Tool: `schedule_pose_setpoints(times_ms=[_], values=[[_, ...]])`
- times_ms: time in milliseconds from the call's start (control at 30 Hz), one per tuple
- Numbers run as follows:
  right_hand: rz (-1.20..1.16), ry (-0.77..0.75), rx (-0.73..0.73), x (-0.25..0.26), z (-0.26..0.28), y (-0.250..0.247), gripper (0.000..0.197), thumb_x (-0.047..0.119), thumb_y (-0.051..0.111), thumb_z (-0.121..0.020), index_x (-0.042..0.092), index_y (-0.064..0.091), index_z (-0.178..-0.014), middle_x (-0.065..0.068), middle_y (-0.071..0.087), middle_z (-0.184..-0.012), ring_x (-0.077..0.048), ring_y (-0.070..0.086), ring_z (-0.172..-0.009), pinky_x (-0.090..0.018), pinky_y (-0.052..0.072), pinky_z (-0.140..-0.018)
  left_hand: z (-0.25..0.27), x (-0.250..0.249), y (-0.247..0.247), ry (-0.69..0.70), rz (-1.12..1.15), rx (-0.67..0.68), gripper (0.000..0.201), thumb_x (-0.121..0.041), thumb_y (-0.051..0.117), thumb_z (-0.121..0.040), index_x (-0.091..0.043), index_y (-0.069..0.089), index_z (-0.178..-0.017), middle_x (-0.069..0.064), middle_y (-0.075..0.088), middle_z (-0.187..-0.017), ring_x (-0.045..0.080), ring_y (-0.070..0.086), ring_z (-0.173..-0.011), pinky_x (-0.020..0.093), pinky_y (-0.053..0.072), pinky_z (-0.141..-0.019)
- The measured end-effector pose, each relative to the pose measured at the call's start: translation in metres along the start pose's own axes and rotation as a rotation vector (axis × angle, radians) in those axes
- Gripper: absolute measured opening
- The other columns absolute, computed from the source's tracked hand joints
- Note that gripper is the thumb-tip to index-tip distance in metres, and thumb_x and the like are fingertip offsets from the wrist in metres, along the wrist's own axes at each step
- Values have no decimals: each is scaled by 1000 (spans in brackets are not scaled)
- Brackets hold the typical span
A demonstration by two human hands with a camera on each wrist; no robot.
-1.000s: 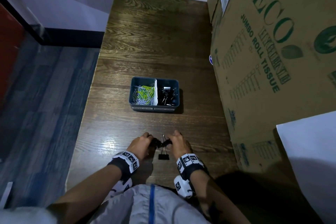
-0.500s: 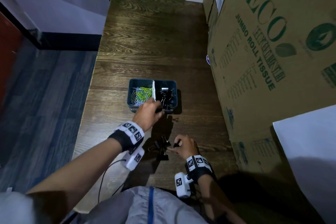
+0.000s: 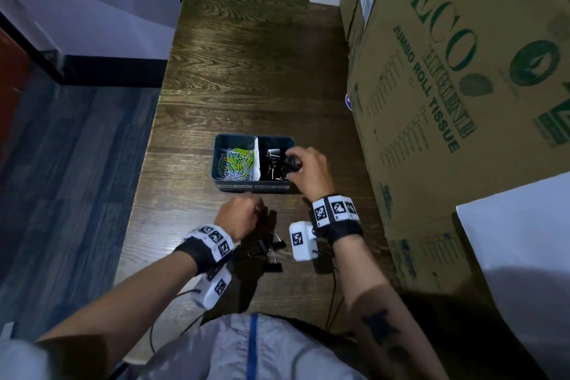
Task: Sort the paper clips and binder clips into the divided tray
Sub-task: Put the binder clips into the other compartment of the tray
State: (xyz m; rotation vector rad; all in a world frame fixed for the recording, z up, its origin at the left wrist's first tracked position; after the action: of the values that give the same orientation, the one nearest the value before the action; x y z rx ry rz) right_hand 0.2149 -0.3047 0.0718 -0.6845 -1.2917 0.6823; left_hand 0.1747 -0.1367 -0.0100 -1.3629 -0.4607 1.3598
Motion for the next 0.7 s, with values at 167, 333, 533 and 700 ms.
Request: schedule_pose_setpoints(times_ms=[167,333,533,700], values=[[95,-2,121,-14,25,39,54,-5,68,-82,25,56,-126,-5,54,-123,-23,59,-107,-36,55,-81,36,4,65,116,-134,189,47,-28,60,-84,-24,47,-129,3,47,-125,26,54,-110,38,50,-75],[342,98,657,-65,86,115,97,13,83,-75,34,31,-153,-14,20,-160,-40,27,-146,-52,33,-116,56,10,109,241,-248,263,77,-28,71,-73,-28,35,-142,4,43,-137,28,48,-113,39,56,-63],[494,-65,587,-71,129,147,96,34,86,-71,32,31,-150,-12,12,-163,-38,23,-141,-52,35,-110,61,19,116,248,-217,225,49,-41,55,-87,-23,48,-132,1,48,-131,24,50,-111,39,55,-68],[438,-88,461,-66,130,144,61,16,75,-82,23,49,-137,-9,36,-144,-34,41,-127,-48,48,-97,71,21,103,321,-246,145,31,-47,48,-88,-22,62,-99,-2,62,-100,16,62,-87,29,52,-53]])
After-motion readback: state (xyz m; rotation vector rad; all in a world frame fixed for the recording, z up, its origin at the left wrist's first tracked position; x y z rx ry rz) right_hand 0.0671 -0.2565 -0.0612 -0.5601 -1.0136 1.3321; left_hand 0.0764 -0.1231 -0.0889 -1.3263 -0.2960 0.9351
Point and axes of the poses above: each hand's wrist, its own z-axis away from the middle knuckle, its own y-axis out of the palm, x = y × z, the point moved 6 cm from there along -z, towards the middle knuckle
